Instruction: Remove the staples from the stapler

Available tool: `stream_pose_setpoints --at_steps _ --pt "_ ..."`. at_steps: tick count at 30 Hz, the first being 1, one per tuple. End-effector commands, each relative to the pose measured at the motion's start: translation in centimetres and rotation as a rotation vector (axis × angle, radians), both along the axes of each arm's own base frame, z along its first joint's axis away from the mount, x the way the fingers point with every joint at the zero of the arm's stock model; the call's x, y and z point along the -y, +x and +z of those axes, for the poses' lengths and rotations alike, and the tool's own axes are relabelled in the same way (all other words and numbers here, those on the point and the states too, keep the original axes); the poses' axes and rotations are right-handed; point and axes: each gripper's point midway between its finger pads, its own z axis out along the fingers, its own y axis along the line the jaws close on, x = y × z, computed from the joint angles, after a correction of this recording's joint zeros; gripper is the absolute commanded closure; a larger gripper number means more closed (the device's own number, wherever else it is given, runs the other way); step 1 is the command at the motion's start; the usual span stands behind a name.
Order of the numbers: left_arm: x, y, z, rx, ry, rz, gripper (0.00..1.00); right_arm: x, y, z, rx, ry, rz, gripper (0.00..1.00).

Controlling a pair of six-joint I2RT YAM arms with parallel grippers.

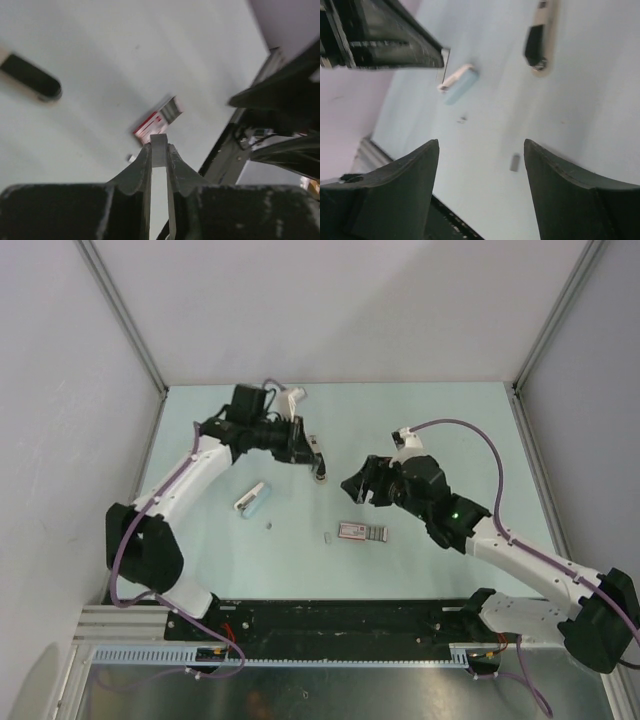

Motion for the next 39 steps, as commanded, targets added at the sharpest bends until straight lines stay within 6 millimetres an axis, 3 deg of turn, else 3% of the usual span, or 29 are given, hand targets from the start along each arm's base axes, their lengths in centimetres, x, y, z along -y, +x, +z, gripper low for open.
stream_pose_setpoints --at_steps 1,5,10,17,26,39 --pt "1.5 -2.4 10.6 0.078 -0.274 -0.143 0.85 -2.8 -1.4 5.6 0.133 0.175 0.217 0.25" --pt "1.5 -3.8 14.7 0.092 -0.375 -0.193 0.83 -3.2 -2.3 8.9 0.212 0.269 0.306 0.25" --pt "1.4 -6.1 17.9 0.087 -0.463 -0.249 0.81 -3.3 -3.1 13.0 0.313 0.381 0.359 0.29" --pt "1.0 -8.3 19.1 0.071 -0.517 -0.276 0.79 -4.0 -4.6 16.6 0.35 0.542 0.471 0.36" --pt "0.8 -9.4 19.6 0.057 -0.546 -0.286 0.79 -5.1 -5.3 18.1 0.362 0.593 0.512 0.39" --pt "0.8 -9.6 18.9 0.038 -0.555 -0.275 0.79 -6.7 -5.0 18.1 0.354 0.61 0.506 0.48"
